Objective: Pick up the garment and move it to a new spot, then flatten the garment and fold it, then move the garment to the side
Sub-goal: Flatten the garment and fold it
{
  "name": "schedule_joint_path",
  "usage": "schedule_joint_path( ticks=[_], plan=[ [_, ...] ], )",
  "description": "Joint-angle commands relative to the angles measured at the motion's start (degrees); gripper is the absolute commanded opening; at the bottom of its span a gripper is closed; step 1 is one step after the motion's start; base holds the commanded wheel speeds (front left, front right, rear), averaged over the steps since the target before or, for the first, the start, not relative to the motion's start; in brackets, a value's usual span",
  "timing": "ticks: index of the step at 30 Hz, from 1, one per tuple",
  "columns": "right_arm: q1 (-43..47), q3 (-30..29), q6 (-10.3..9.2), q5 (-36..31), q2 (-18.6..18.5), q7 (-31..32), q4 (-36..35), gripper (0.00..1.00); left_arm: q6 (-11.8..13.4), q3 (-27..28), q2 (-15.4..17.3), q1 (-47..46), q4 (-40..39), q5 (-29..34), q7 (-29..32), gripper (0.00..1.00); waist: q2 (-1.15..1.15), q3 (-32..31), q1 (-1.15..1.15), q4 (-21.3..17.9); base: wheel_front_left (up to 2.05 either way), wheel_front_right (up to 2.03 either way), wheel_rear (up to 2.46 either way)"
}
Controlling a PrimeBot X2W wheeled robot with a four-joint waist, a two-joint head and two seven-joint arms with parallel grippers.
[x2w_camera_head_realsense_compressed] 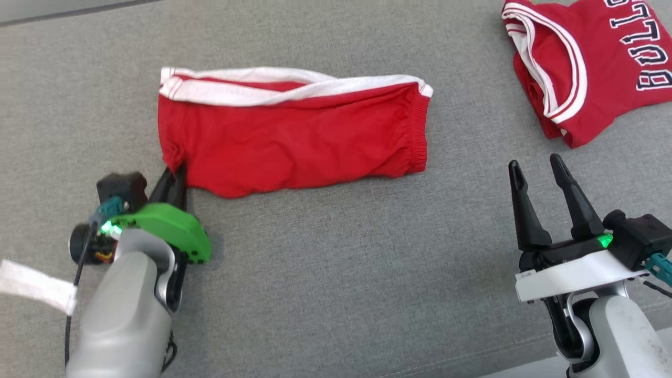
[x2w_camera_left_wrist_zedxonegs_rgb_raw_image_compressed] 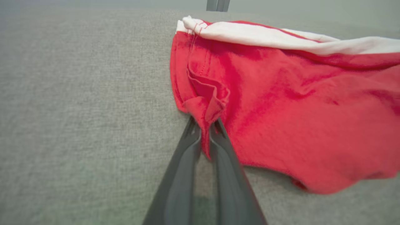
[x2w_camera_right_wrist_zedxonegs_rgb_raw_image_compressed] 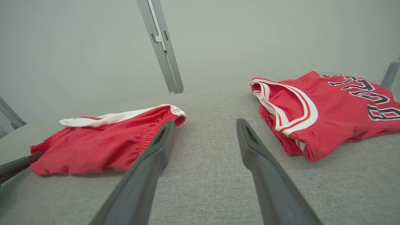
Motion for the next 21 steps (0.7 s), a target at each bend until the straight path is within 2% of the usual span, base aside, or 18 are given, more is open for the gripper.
schedule_joint_path(
  ticks=[1, 8, 9, 10, 11, 13, 19, 21],
  plan=[
    [1.19, -0.15, -0.04, -0.35, 0.15, 0.34, -0.43, 1.0, 0.44, 0.69, -0.07, 4.1, -1.77, -1.5, 0.51, 0.0, 0.0, -3.03, 0.0, 1.5, 0.0, 0.0, 0.0],
    [3.25, 0.08, -0.04, -0.75, -0.09, 1.63, -1.93, 1.0, 3.3, 1.65, 1.61, 15.09, -14.46, -3.72, 5.03, 0.0, 0.0, -5.08, 0.0, 2.25, 0.0, 0.0, 0.0],
    [3.48, 0.0, -0.04, -0.8, -0.13, 1.86, -2.16, 1.0, 3.81, 1.7, 1.94, 16.36, -16.74, -3.78, 5.67, 0.3, 0.0, -5.27, 0.0, 2.39, 0.0, 0.0, 0.0],
    [3.6, -0.11, -0.04, -0.89, -0.14, 2.05, -2.29, 1.0, 3.87, 1.66, 1.87, 17.47, -18.46, -4.23, 6.25, 0.92, 0.0, -5.44, 0.0, 2.52, 0.0, 0.0, 0.0],
    [3.67, -0.23, -0.04, -1.0, -0.21, 2.21, -2.5, 1.0, 4.72, 1.64, 2.14, 18.74, -20.27, -3.8, 6.5, 1.0, 0.0, -5.64, 0.0, 2.67, 0.0, 0.0, 0.0],
    [3.67, -0.46, -0.04, -1.31, -0.32, 2.58, -2.94, 1.0, 6.24, 1.83, 2.5, 20.58, -24.01, -3.14, 5.57, 1.0, 0.0, -6.01, 0.0, 2.88, 0.0, 0.0, 0.0],
    [3.8, -2.3, -0.04, -2.98, -1.03, 3.9, -4.55, 1.0, 13.47, 2.27, 4.23, 24.62, -35.56, 3.67, 0.0, 1.0, 0.0, -7.52, 0.0, 3.96, 0.0, 0.0, 0.0],
    [3.97, -3.12, -0.04, -3.72, -1.39, 4.89, -5.55, 1.0, 14.66, 2.51, 5.04, 26.57, -40.84, 5.27, -0.75, 1.0, 0.0, -8.39, 0.0, 4.47, 0.0, 0.0, 0.0]
  ],
)
